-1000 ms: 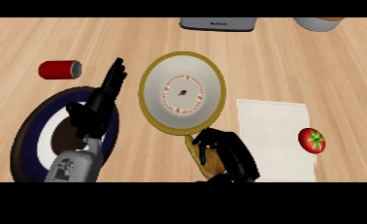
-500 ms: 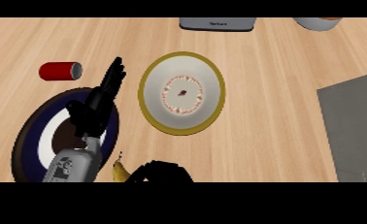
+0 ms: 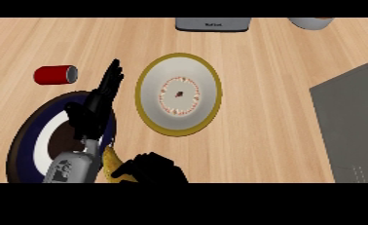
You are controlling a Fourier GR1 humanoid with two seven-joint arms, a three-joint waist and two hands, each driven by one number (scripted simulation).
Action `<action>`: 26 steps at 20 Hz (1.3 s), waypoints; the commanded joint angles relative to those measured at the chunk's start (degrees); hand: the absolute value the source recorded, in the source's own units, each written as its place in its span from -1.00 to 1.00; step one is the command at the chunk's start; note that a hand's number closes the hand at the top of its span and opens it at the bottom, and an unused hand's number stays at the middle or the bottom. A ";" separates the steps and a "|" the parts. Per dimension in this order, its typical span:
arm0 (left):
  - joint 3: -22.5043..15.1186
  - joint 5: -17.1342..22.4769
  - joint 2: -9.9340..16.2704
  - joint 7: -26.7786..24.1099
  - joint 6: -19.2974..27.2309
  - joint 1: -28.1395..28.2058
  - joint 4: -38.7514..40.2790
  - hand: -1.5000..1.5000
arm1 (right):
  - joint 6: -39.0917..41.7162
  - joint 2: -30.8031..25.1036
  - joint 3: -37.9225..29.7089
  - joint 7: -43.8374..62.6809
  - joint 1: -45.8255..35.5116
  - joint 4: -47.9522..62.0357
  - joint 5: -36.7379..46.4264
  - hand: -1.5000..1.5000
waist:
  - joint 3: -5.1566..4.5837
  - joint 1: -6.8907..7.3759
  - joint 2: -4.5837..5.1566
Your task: Pick the pear from the placemat and place it in the bowl
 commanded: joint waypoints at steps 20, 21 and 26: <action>0.63 0.76 0.50 -0.16 -1.55 -0.70 0.05 0.00 | 18.22 1.32 -18.56 33.61 -46.22 19.56 -7.10 1.00 | 0.07 0.74 0.71; 0.24 0.34 0.54 2.48 -0.90 -1.03 -2.19 0.00 | 18.40 1.32 -17.80 32.76 -47.26 22.00 -6.71 1.00 | 0.12 0.99 0.66; 0.14 -0.83 -0.36 0.35 0.11 -0.95 -0.10 0.00 | 13.21 1.32 -19.15 25.50 -43.89 31.70 -6.97 1.00 | 0.20 0.12 1.13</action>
